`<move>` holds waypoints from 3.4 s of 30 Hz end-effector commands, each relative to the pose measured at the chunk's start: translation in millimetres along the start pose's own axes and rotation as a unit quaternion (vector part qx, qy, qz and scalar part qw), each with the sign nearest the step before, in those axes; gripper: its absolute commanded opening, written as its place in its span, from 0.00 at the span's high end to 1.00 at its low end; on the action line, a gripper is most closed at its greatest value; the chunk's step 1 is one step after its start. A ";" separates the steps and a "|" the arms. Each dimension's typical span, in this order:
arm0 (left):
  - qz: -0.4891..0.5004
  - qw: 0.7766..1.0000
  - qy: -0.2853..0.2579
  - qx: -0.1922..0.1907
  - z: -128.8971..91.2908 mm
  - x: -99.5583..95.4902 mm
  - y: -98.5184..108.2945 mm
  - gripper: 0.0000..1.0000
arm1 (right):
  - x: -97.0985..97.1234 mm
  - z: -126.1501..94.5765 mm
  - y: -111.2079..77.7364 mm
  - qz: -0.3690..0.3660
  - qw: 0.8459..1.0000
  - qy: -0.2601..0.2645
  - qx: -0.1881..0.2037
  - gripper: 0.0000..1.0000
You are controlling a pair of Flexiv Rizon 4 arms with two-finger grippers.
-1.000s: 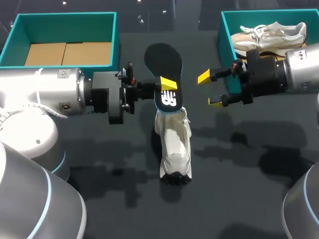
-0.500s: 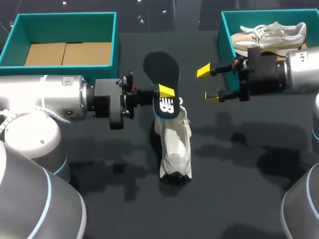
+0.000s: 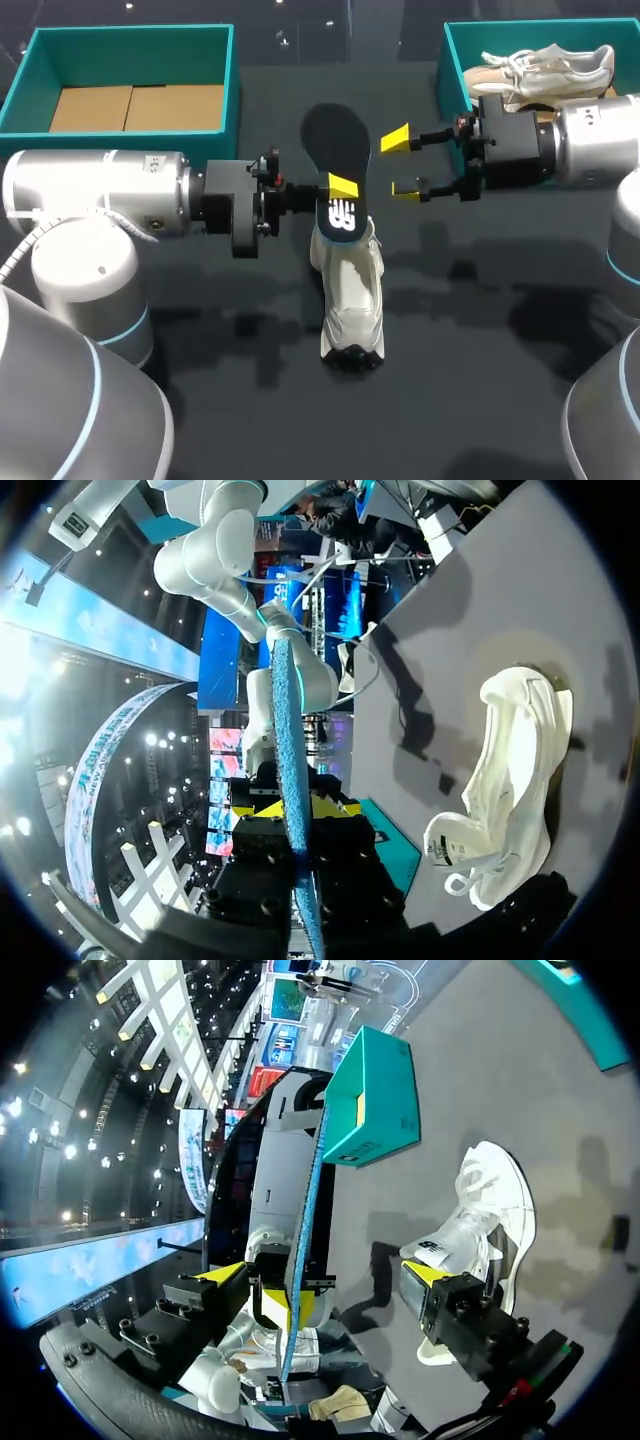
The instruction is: Take the shoe out of the shoebox, open the shoe tongue, remove and reinsert the insole, then place the shoe into the shoebox
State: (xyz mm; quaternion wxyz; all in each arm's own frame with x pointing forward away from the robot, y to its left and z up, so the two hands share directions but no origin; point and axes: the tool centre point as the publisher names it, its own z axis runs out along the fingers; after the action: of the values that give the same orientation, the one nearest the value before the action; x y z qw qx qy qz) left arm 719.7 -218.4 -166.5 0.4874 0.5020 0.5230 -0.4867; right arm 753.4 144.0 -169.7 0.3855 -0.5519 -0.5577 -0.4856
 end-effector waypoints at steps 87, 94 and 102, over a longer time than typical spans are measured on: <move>0.039 0.996 0.082 -0.017 -60.1 6.1 30.3 0.00 | -28.4 47.5 -3.0 0.061 0.996 0.055 0.018 1.00; 0.039 0.996 0.082 -0.017 -60.1 6.1 30.3 0.00 | -28.4 47.9 -3.9 0.058 0.997 0.052 0.014 1.00; 0.039 0.996 0.082 -0.017 -60.1 6.1 30.3 0.00 | -28.4 47.9 -3.9 0.058 0.997 0.052 0.014 1.00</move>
State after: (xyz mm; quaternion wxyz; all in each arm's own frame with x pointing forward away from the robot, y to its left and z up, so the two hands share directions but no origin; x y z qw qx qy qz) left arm 750.1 -158.0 -170.0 0.4687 0.5521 0.5499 -0.4160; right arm 757.8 182.9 -208.6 0.4497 -0.5507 -0.5108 -0.4834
